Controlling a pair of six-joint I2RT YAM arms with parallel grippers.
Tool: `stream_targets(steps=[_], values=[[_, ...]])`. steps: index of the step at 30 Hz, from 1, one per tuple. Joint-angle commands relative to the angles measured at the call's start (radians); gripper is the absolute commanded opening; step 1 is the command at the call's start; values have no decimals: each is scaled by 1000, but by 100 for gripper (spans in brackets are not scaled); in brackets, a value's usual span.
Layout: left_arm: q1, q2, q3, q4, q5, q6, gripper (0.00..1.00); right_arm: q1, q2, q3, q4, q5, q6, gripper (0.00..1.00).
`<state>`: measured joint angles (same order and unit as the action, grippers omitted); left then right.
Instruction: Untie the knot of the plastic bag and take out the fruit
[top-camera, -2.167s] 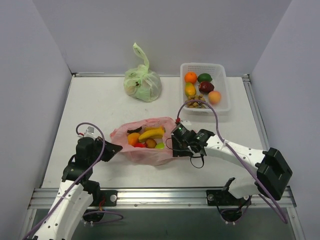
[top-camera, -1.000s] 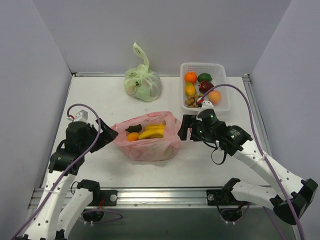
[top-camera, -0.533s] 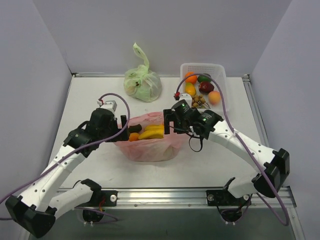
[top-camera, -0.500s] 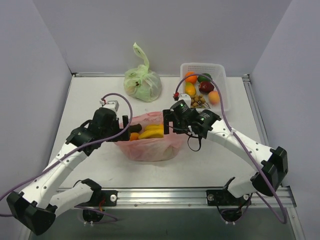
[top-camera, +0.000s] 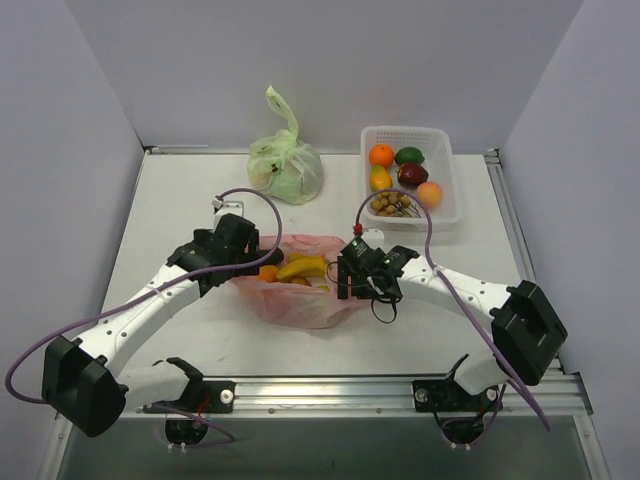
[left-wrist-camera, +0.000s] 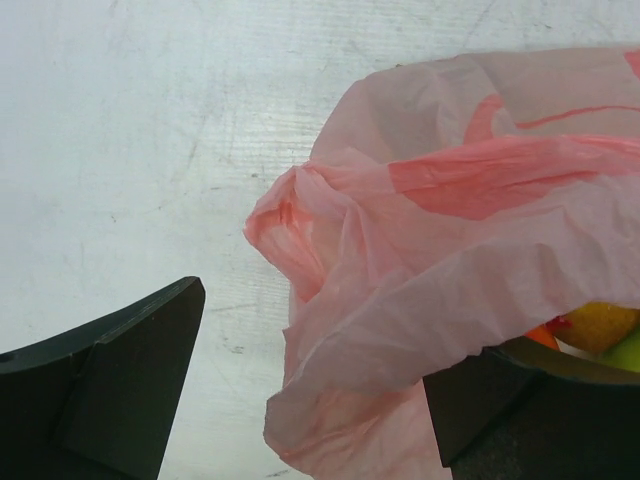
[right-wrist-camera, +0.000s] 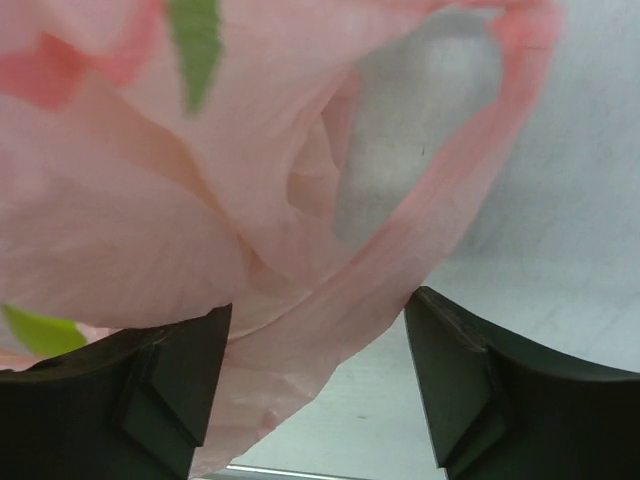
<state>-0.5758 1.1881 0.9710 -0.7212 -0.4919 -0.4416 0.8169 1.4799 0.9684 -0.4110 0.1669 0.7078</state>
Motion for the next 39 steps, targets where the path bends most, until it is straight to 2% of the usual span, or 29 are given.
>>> stream_targets(steps=[1,3,4,6,7,8,10,11,13,14,15,18,20,23,27,30,33,34,36,37,39], values=[[66,-5,-52,80,28,-84,93,-19,-52,-83,27,-42,59,68],[126,-25,-81,103,85,-97,89,-62,-75,-160,104,-98,70,58],[140,-33,-104,112,129,-101,87,-77,-79,-180,127,-154,74,47],[175,-63,-127,130,176,-106,76,-116,-82,-213,191,-203,71,35],[186,-74,-138,137,197,-112,69,-123,-84,-221,217,-222,67,26],[197,-85,-159,150,249,-117,57,-128,-81,-227,277,-259,62,22],[229,-107,-178,166,303,-134,46,-131,-63,-232,328,-285,50,12],[241,-111,-186,181,352,-138,33,-133,-52,-231,380,-317,45,8],[293,-111,-180,196,413,-144,23,-136,-21,-206,403,-337,30,0],[316,-108,-163,219,449,-147,17,-140,-12,-195,460,-352,27,0],[342,-99,-154,232,543,-151,10,-148,-6,-188,480,-363,25,0],[488,-75,-117,292,747,-181,0,-188,-1,-183,569,-405,35,0],[604,-59,-95,324,834,-203,0,-220,-18,-207,603,-408,48,0],[683,-19,-68,339,956,-209,0,-268,-44,-264,610,-408,58,0],[683,19,-109,388,1114,-221,0,-301,-92,-350,607,-420,38,0],[680,-1,-158,388,1184,-192,0,-292,-159,-344,519,-402,-28,0],[677,-51,-169,333,1156,-114,3,-268,-243,-289,382,-353,-126,13],[673,-62,-170,327,1147,-89,4,-262,-285,-269,348,-336,-151,25],[660,-79,-160,319,1150,-69,8,-248,-320,-234,266,-302,-192,35],[642,-78,-153,319,1159,-48,9,-233,-348,-188,241,-294,-238,47],[622,-67,-124,307,1176,-20,15,-210,-369,-134,167,-255,-284,60]])
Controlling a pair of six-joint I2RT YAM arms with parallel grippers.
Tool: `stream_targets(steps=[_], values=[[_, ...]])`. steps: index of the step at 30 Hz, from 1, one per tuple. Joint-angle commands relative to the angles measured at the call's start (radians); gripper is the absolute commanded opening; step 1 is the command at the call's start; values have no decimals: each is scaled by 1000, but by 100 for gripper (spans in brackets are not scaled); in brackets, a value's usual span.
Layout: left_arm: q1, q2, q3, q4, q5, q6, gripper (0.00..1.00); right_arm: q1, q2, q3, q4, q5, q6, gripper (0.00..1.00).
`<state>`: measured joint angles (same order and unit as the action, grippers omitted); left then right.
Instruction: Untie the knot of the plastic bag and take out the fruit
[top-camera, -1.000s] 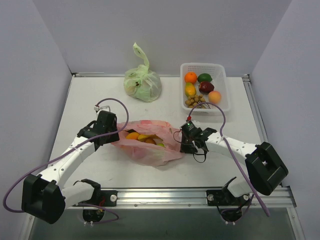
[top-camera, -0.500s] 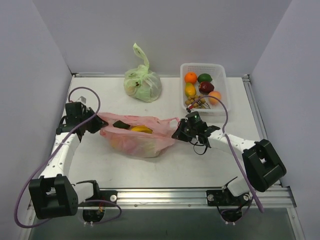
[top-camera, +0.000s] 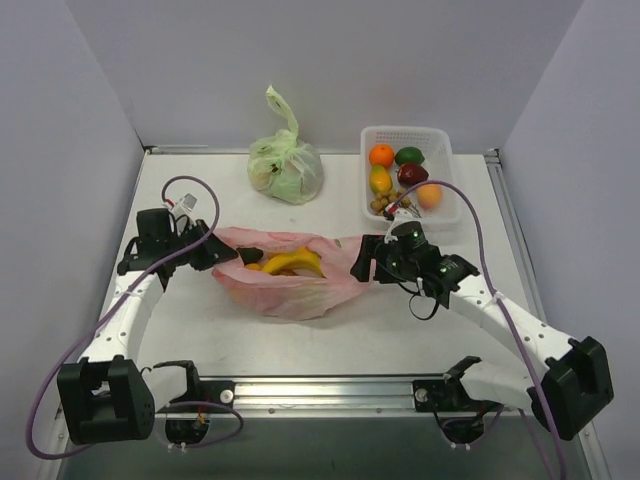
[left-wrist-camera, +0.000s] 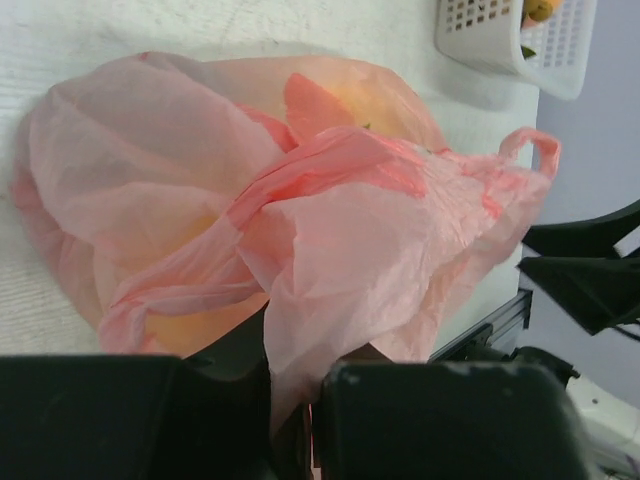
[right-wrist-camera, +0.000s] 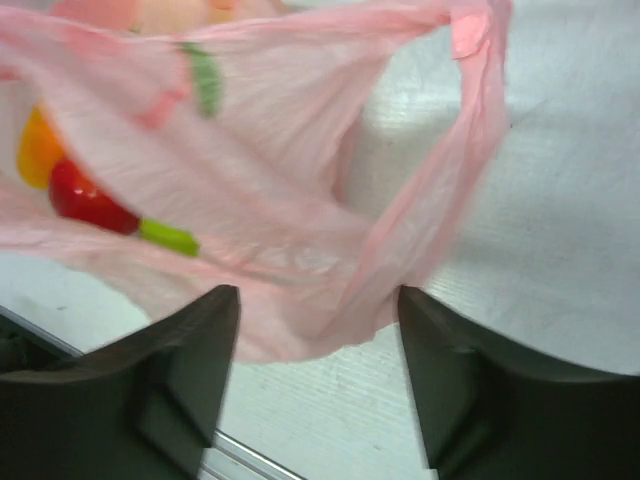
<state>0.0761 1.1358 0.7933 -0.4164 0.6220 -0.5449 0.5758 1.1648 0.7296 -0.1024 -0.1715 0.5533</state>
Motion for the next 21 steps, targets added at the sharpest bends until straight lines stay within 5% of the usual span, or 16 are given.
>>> stream_targets(steps=[1,6,12,14,21], values=[[-59,-11,69,-8,56,120,18,60,-63,158,-163,93,-153,70],[-142,-17,141,-126,-53,224,43,163,-28,323,-269,142,-285,81],[-157,-92,201,-246,-238,272,90,176,65,410,-276,155,-343,86],[-159,-119,234,-303,-327,289,97,176,113,430,-276,145,-368,88],[-212,-188,366,-406,-407,362,97,154,265,534,-270,86,-428,89]])
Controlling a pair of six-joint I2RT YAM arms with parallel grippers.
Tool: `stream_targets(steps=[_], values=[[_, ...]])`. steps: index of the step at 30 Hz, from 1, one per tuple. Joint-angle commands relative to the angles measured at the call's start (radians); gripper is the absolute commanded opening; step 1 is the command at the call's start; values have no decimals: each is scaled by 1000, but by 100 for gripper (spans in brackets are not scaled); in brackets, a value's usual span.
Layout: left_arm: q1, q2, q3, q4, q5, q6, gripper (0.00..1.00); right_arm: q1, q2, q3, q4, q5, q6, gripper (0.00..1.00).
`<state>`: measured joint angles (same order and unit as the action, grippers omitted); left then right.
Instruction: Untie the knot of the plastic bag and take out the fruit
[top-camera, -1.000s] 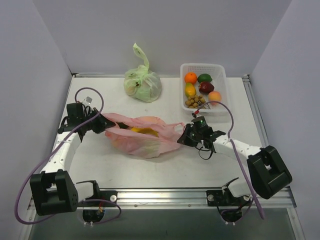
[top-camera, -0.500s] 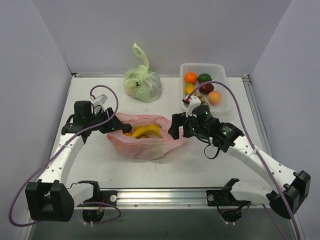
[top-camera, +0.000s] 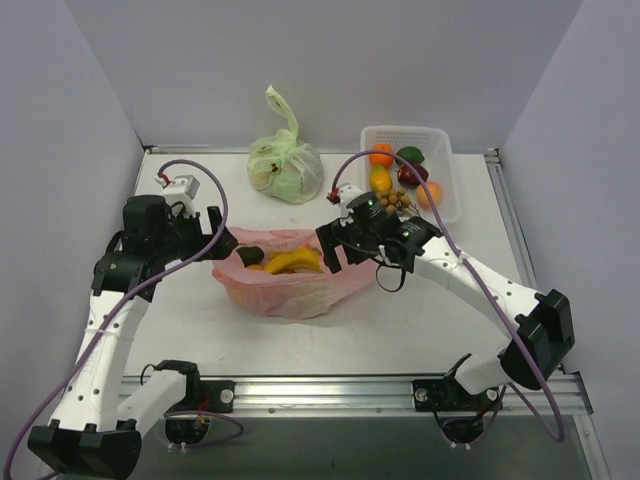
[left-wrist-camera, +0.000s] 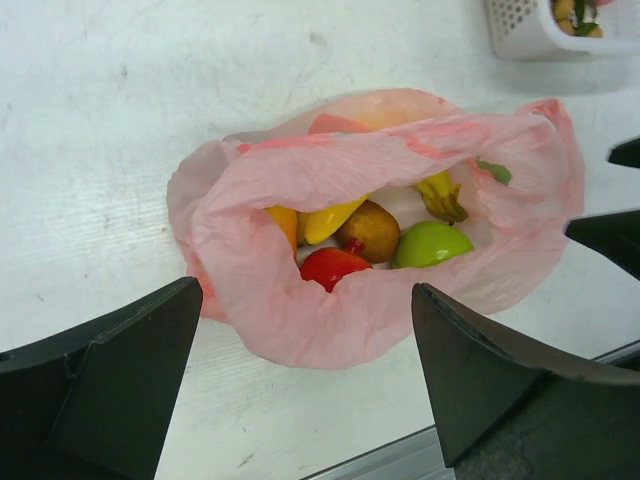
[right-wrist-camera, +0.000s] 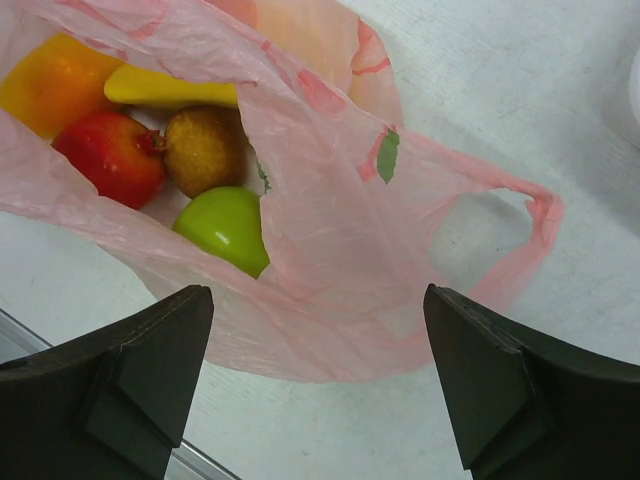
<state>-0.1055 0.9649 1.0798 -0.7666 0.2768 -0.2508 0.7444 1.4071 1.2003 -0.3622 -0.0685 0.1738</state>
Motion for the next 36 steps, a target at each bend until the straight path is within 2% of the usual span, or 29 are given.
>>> stream_targets(steps=[1,3,4,8,11,17,26,29,30,32,33,35,36], values=[[-80,-18,88,-54,-65,77,98,-19,45,80,-9,-19,-54,90],[-152,-18,100,-39,-96,108,97,-37,70,96,-6,-42,-56,90],[-236,-18,101,-21,-111,120,97,-57,90,107,-9,-59,-56,90],[-457,49,120,16,-215,176,97,-91,119,114,0,-137,-72,90],[-537,124,121,56,-208,215,97,-102,136,128,3,-214,-88,90],[-571,189,17,251,-100,225,97,-125,167,131,20,-283,-91,91],[-668,265,-119,378,-113,157,90,-132,228,127,58,-292,-69,89],[-712,259,-156,371,-107,133,84,-135,247,125,66,-280,-54,84],[-723,252,-175,366,-105,119,82,-138,251,124,71,-278,-50,77],[-746,227,-196,343,-93,105,73,-148,259,117,86,-274,-30,69],[-750,218,-205,333,-82,90,68,-152,259,116,94,-271,-20,61],[-764,181,-222,291,-45,76,61,-166,266,111,121,-254,3,52],[-770,167,-231,280,-33,62,59,-172,276,113,129,-245,28,43]])
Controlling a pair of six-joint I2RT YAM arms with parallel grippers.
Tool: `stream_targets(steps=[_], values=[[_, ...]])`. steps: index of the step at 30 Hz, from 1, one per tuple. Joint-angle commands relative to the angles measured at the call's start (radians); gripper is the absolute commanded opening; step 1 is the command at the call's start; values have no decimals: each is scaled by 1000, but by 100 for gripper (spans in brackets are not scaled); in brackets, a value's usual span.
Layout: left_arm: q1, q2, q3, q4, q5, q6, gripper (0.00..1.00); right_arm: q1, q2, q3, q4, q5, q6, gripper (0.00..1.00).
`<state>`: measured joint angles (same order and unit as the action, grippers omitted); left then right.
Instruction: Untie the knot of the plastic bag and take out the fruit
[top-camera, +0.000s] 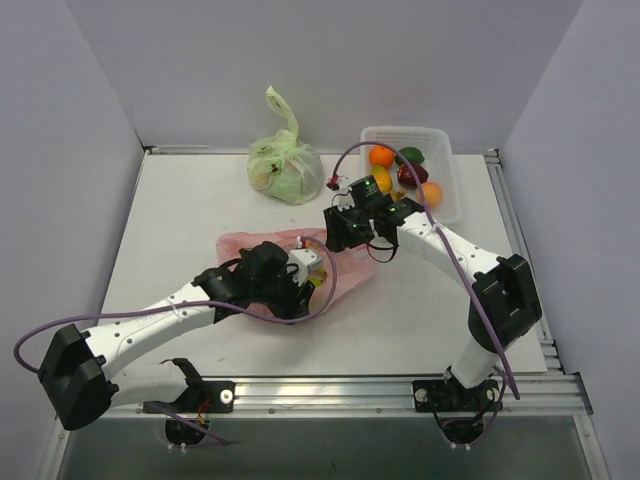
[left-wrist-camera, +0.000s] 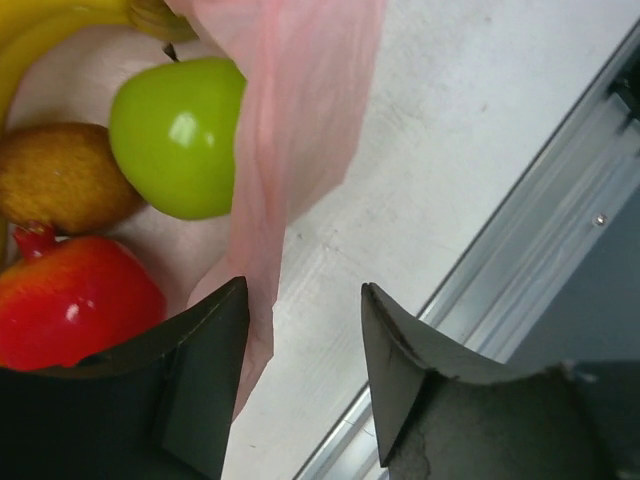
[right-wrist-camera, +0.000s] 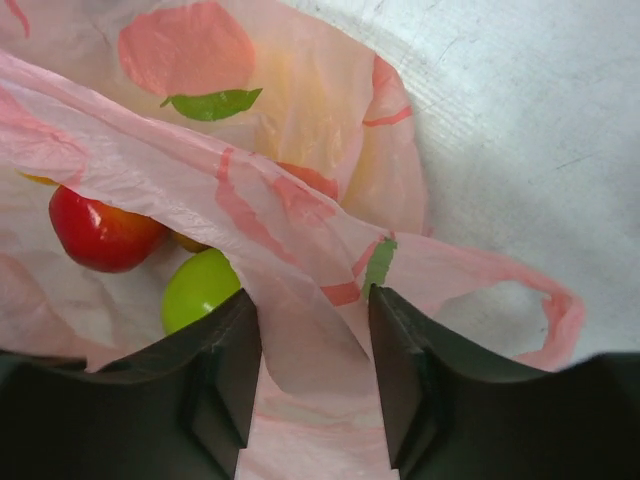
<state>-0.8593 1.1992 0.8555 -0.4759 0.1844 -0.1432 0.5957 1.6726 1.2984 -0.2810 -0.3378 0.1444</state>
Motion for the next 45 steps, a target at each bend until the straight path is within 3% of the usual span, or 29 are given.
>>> stream_targets(steps=[1,3,7,10,12,15,18,23,30,35,40,45], values=[[-21,-82,-22,-26,73,-53,57,-27,16,18,57,61,76,38],[-32,-122,-47,-33,133,-82,52,-39,38,35,57,109,128,27],[-56,-154,-107,-30,208,-150,47,-42,55,56,55,167,187,22],[-89,-164,-127,-26,230,-177,46,-39,38,55,52,157,201,25],[-93,-170,-119,-27,224,-187,46,-31,-5,42,48,161,195,37],[-93,-191,-87,-29,198,-191,57,-7,-83,19,25,190,175,55],[-93,-217,-53,-33,150,-193,70,51,-164,10,-12,239,156,64],[-92,-245,16,-41,97,-206,91,186,-247,-4,-81,335,179,66],[-92,-302,-6,-43,-17,-283,90,289,-283,-158,-80,296,284,61],[-90,-285,-59,-56,-34,-348,89,297,-272,-293,-76,217,371,50],[-90,-262,-131,-75,-48,-461,89,277,-272,-416,-90,168,451,49],[-90,-259,-158,-84,-39,-515,88,268,-264,-378,-130,158,431,49]])
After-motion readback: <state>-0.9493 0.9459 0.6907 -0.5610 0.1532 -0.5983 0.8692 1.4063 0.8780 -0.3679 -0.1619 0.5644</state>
